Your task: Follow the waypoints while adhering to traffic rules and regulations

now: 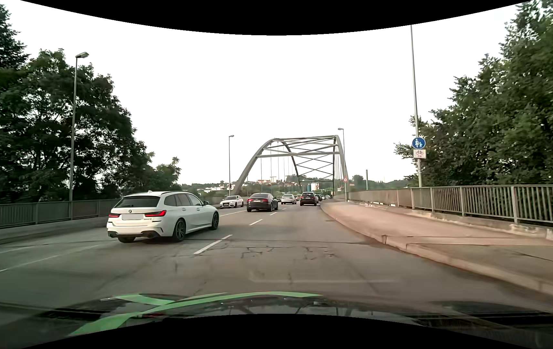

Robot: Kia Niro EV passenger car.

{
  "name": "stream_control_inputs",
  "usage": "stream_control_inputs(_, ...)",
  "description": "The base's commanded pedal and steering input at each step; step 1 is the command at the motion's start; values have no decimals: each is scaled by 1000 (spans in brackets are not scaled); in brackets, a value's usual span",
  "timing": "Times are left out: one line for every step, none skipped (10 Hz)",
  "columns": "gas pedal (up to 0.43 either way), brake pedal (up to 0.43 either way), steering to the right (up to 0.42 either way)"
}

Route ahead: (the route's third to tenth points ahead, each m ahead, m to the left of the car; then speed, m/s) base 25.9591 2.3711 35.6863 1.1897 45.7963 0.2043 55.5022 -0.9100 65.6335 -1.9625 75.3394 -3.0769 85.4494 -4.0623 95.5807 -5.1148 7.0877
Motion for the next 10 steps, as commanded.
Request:
stream_control_inputs(177, 0, -5)
stream_control_inputs(177, 0, -3)
stream_control_inputs(177, 0, -2)
stream_control_inputs(177, 0, 0)
stream_control_inputs(177, 0, 2)
stream_control_inputs(177, 0, 2)
stream_control_inputs(177, 0, 2)
stream_control_inputs(177, 0, 2)
stream_control_inputs(177, 0, 2)
stream_control_inputs(177, 0, 3)
